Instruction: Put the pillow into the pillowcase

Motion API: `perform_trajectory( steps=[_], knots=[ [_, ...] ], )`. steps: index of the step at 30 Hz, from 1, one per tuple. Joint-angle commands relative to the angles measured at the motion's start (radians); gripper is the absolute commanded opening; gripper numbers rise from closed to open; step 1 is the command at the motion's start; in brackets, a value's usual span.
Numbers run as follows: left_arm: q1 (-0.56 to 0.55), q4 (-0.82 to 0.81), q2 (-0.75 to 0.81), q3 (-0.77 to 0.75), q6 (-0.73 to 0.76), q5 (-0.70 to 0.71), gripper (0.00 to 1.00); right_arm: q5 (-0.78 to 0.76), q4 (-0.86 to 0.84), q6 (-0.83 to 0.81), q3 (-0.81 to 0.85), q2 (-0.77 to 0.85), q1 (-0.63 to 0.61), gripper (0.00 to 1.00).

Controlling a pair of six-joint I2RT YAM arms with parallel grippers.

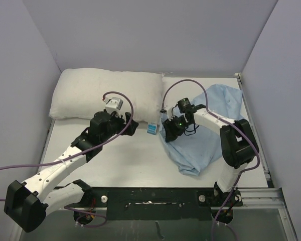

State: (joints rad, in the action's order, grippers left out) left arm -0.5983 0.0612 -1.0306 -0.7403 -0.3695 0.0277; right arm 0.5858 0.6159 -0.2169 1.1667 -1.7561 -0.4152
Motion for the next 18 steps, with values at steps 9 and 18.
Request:
perform_trajectory(
  steps=[9,18],
  knots=[
    [0.009,-0.062,0.029,-0.037,0.090,-0.006,0.76,0.103,0.024,-0.009,0.108,0.056,0.052,0.00],
    [0.039,0.245,-0.332,-0.494,0.765,-0.128,0.98,0.339,0.017,0.066,0.191,0.084,0.202,0.00]
  ],
)
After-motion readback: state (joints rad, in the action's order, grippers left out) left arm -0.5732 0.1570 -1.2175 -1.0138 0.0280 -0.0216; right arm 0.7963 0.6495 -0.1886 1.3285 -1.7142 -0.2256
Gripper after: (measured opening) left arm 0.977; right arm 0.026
